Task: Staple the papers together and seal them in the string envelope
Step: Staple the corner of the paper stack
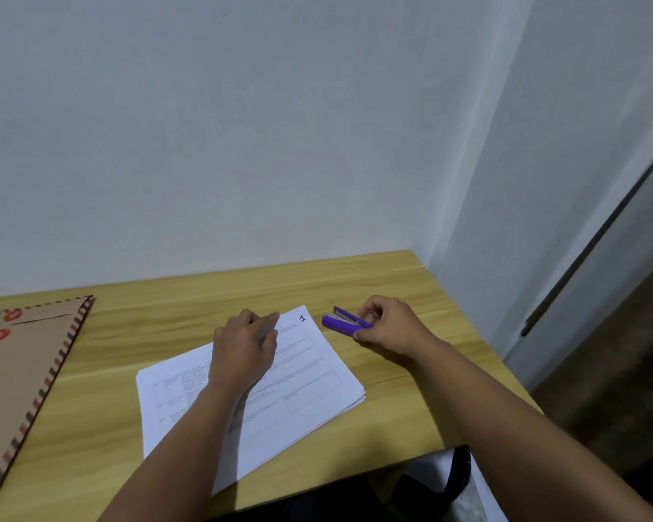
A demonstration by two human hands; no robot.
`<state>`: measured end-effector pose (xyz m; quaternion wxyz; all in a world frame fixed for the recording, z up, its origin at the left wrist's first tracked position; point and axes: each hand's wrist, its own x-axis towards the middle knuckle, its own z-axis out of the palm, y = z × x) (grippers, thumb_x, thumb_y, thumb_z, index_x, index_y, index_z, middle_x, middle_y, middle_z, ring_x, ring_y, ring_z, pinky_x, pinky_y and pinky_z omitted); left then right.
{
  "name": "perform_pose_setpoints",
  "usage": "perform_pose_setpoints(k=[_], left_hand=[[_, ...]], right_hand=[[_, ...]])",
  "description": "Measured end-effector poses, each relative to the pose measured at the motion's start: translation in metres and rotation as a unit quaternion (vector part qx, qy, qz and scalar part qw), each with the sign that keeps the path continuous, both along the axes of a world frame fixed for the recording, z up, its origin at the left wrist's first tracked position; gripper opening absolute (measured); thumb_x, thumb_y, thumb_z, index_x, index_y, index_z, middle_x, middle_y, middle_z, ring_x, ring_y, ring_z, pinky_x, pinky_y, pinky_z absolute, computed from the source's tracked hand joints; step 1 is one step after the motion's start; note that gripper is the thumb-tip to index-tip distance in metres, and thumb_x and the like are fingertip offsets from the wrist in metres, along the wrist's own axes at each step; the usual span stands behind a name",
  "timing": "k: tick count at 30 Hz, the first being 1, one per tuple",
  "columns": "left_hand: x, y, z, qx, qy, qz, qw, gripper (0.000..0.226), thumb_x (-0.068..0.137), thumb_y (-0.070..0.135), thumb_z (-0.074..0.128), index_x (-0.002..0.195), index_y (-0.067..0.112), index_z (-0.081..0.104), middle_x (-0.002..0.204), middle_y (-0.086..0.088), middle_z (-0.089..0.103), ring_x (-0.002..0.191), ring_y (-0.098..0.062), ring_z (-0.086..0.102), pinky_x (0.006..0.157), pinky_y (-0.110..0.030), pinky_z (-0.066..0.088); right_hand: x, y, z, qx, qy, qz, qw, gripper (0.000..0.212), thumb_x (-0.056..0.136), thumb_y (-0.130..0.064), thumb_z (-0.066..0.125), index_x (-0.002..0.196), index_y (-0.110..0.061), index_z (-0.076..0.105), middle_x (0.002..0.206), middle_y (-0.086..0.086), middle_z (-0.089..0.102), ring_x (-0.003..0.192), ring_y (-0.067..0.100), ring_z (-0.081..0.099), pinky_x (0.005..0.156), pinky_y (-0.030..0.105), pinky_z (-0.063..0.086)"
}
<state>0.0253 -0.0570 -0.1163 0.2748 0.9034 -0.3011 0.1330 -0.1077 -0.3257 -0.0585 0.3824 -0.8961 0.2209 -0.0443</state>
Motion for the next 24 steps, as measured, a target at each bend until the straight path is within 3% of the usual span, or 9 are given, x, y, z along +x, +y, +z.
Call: perform_pose_setpoints(k=[3,5,8,11,16,19,21,24], left_hand=[[0.0,-0.001,0.0,0.0,0.003,0.0,1.0,0.038,0.087,0.034,0.053,0.122,0.039,0.066,0.086,0.008,0.054,0.083,-0.021,0.056,0.078,-0.041,0.044],[0.0,-0.001,0.0,-0.007,0.004,-0.004,1.0,0.037,0.087,0.033,0.054,0.122,0.038,0.067,0.086,0.008,0.054,0.082,-0.021,0.056,0.077,-0.042,0.047],[-0.002,-0.001,0.001,-0.014,0.005,-0.008,1.0,0.037,0.087,0.032,0.056,0.122,0.035,0.067,0.085,0.009,0.053,0.081,-0.02,0.056,0.076,-0.041,0.047],[-0.003,-0.001,0.003,-0.037,0.026,-0.002,0.999,0.038,0.088,0.035,0.057,0.124,0.031,0.068,0.088,0.008,0.054,0.086,-0.02,0.058,0.081,-0.041,0.045],[-0.003,0.0,0.006,-0.062,0.045,-0.005,0.997,0.04,0.088,0.037,0.057,0.126,0.03,0.069,0.09,0.01,0.054,0.089,-0.017,0.058,0.085,-0.041,0.045],[-0.003,0.0,0.007,-0.069,0.042,-0.008,0.997,0.039,0.088,0.036,0.058,0.125,0.029,0.069,0.089,0.012,0.053,0.089,-0.017,0.058,0.084,-0.042,0.046],[-0.004,0.0,0.008,-0.079,0.041,-0.01,0.996,0.037,0.087,0.035,0.06,0.123,0.028,0.07,0.087,0.014,0.05,0.088,-0.017,0.058,0.082,-0.043,0.048],[-0.006,0.0,0.009,-0.093,0.041,-0.01,0.995,0.035,0.088,0.035,0.06,0.12,0.027,0.071,0.087,0.015,0.05,0.088,-0.017,0.059,0.083,-0.043,0.048]], right_hand=[[0.006,0.007,0.005,-0.059,0.032,0.032,0.997,0.069,0.069,-0.039,0.089,0.132,-0.028,0.063,0.112,-0.011,0.067,0.101,0.013,0.066,0.09,0.038,0.059],[0.015,0.014,0.006,-0.089,0.042,0.049,0.994,0.08,0.072,-0.053,0.086,0.142,-0.028,0.059,0.127,-0.007,0.06,0.115,0.017,0.061,0.096,0.039,0.055],[0.03,0.02,0.003,-0.137,0.062,0.07,0.986,0.057,0.079,-0.055,0.081,0.127,-0.028,0.069,0.117,-0.004,0.061,0.106,0.02,0.061,0.089,0.038,0.055],[0.042,0.019,0.004,-0.126,0.061,0.077,0.987,0.045,0.083,-0.047,0.081,0.121,-0.024,0.07,0.113,-0.002,0.067,0.099,0.019,0.062,0.084,0.035,0.053],[0.053,0.01,0.011,0.076,0.014,0.058,0.995,0.024,0.084,-0.033,0.085,0.101,-0.022,0.073,0.084,-0.003,0.07,0.08,0.018,0.067,0.077,0.032,0.051],[0.05,0.008,0.02,0.141,0.043,0.099,0.984,0.02,0.085,-0.016,0.086,0.103,-0.013,0.078,0.088,0.001,0.075,0.073,0.008,0.07,0.067,0.017,0.052],[0.05,0.006,0.023,0.141,0.087,0.121,0.979,0.022,0.085,-0.013,0.085,0.106,-0.009,0.079,0.089,0.001,0.077,0.07,0.002,0.072,0.063,0.012,0.051],[0.056,0.005,0.023,0.097,0.124,0.144,0.977,0.028,0.079,-0.028,0.088,0.105,-0.021,0.082,0.101,0.002,0.08,0.088,0.013,0.072,0.08,0.026,0.053]])
